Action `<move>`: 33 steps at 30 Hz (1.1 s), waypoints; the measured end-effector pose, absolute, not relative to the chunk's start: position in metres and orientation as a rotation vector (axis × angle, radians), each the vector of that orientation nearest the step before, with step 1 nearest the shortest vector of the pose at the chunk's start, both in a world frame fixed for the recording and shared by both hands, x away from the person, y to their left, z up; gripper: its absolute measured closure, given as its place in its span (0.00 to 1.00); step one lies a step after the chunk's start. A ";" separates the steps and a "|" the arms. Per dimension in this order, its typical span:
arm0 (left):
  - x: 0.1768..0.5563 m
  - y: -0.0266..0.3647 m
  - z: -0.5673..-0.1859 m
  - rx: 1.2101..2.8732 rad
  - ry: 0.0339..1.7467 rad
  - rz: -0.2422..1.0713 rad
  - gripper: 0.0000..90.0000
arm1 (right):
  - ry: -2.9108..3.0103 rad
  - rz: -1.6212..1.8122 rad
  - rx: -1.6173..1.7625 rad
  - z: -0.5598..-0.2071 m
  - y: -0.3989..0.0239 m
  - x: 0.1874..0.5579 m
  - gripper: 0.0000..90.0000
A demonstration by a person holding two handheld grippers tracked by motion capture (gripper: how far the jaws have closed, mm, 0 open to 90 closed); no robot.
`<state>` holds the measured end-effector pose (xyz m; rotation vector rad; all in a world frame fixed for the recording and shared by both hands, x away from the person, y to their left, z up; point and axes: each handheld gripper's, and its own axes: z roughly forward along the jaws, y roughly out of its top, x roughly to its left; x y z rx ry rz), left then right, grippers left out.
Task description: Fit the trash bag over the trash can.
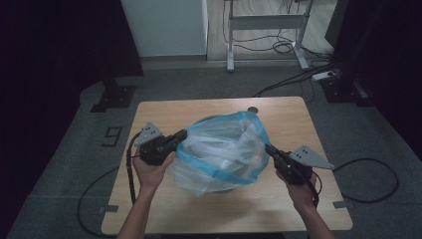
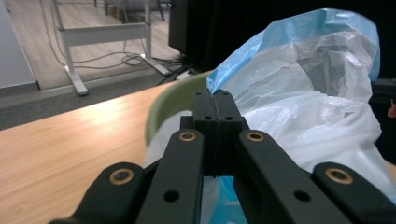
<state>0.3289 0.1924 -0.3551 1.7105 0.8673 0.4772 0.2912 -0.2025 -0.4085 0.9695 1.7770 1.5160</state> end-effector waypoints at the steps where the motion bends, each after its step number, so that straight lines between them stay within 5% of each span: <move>1: 0.329 0.192 -0.355 1.710 0.867 0.477 1.00 | 1.777 1.516 0.969 -0.408 -0.203 0.291 0.99; 33: 0.406 0.232 -0.417 1.672 1.145 0.325 0.99 | 1.873 1.333 1.196 -0.426 -0.189 0.400 0.99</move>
